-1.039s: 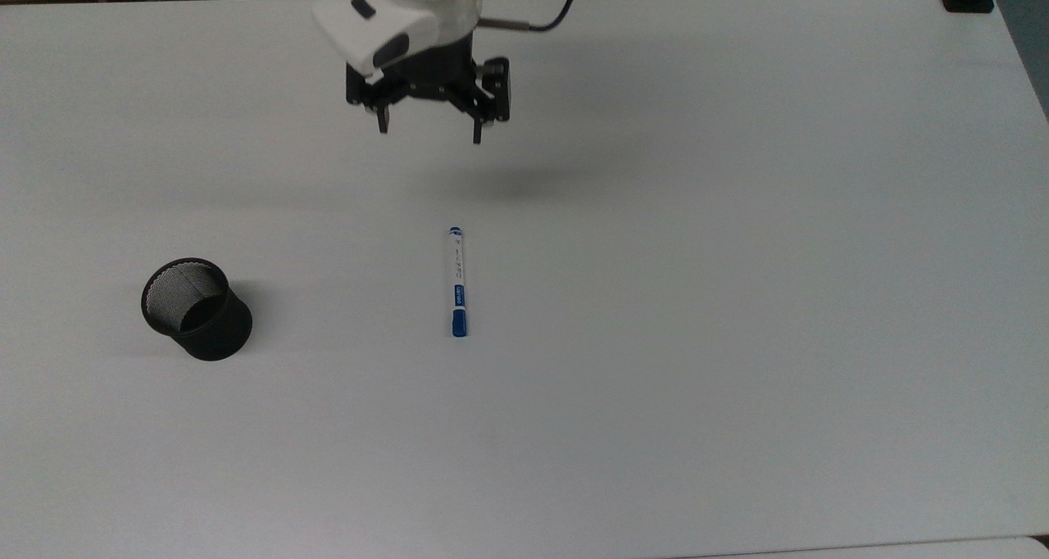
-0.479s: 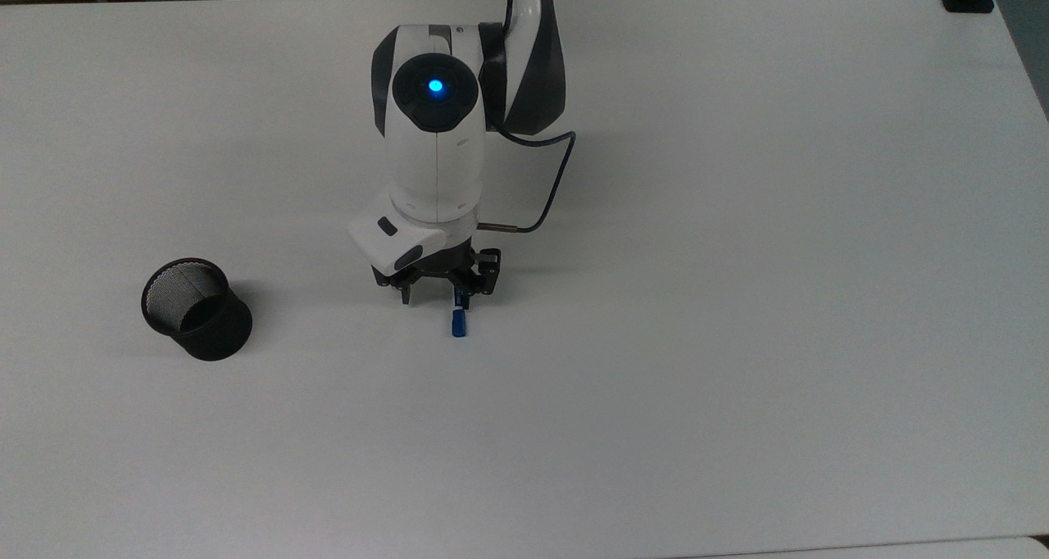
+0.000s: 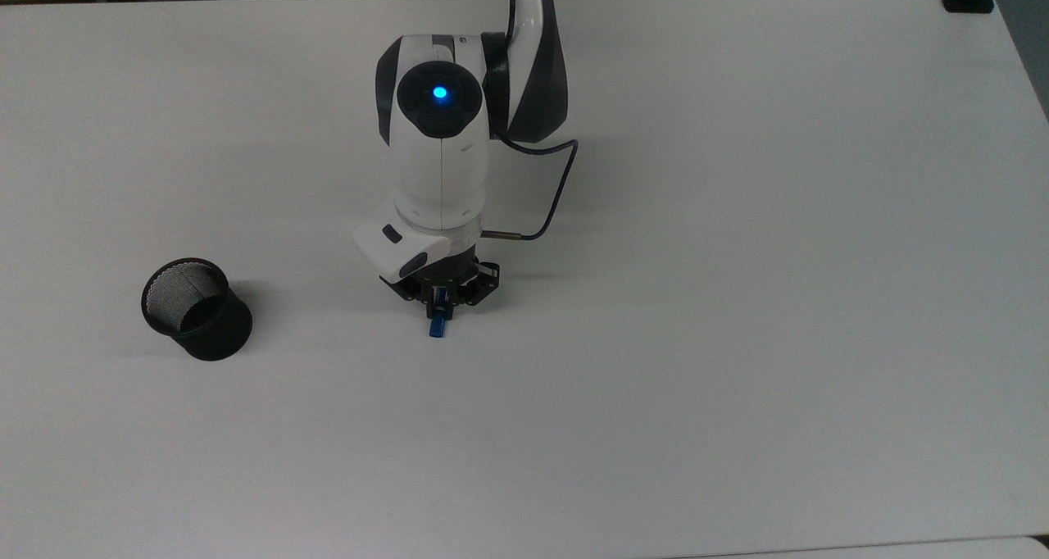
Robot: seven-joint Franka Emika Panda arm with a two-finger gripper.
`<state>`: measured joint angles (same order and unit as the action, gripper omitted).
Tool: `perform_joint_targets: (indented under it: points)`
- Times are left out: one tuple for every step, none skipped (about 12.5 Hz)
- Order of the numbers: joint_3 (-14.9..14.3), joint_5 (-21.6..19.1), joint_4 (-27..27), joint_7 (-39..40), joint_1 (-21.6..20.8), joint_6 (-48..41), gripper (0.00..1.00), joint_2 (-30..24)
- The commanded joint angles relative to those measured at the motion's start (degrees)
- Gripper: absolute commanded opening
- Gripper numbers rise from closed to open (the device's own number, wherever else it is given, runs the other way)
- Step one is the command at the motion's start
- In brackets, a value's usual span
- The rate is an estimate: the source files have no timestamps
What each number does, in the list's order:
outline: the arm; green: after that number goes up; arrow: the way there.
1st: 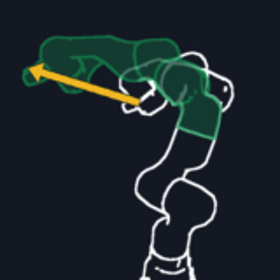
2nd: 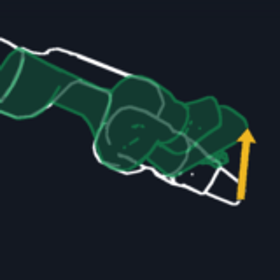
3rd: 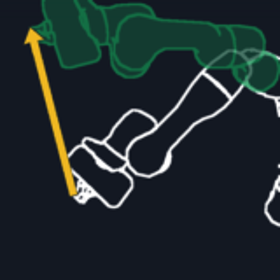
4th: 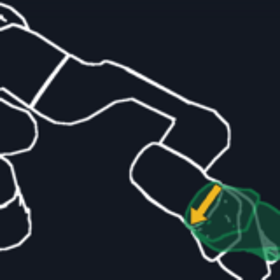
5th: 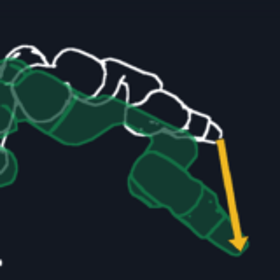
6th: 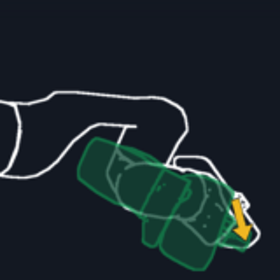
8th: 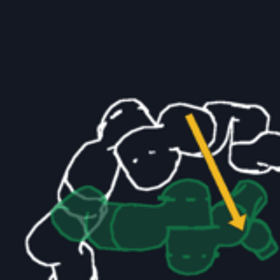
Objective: Insert the marker
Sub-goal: 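Close the gripper on the marker near its blue cap, then lift the marker and carry it over the black mesh cup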
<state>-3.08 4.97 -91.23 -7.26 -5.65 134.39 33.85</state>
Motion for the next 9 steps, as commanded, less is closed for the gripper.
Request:
perform_joint_targets:
  points:
    - [-0.35, 0.30, 0.88, -1.43, -0.41, 1.14, 0.14, 0.69]
    - [-0.43, 0.22, 1.23, -1.44, -0.24, 1.05, 0.13, 0.00]
    - [-0.43, -0.05, 2.19, -1.44, 0.64, 0.96, 0.13, -1.75]
    - [-0.43, -0.14, 1.85, -1.44, 1.60, 0.44, 0.13, -5.08]
    - [-0.43, -0.14, 1.24, -1.44, 3.61, 0.17, 0.13, -9.20]
    - [-0.43, -0.14, 1.23, -1.27, 5.55, -0.01, 0.14, -12.11]
    - [-0.43, 0.21, 1.23, -0.57, 8.44, 0.78, 0.14, -13.45]
    - [-0.43, 0.48, 1.76, -0.13, 11.08, 1.48, 0.14, -13.55]
    - [-0.43, 0.22, 1.41, 1.96, 13.54, 6.97, 0.14, -13.55]
